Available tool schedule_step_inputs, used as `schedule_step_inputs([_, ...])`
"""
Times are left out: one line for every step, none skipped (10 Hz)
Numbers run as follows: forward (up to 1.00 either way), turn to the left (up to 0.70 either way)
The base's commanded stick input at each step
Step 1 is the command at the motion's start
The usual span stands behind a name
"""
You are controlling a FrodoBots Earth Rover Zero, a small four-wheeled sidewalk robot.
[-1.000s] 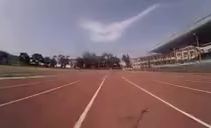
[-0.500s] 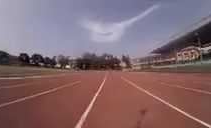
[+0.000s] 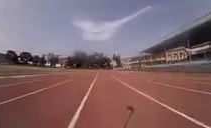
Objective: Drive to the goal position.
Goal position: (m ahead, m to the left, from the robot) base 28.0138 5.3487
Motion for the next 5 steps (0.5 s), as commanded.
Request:
schedule_step_inputs([0.70,0.00])
schedule_step_inputs([0.70,0.00])
schedule_step_inputs([0.70,0.00])
schedule_step_inputs([0.70,0.00])
schedule_step_inputs([0.70,0.00])
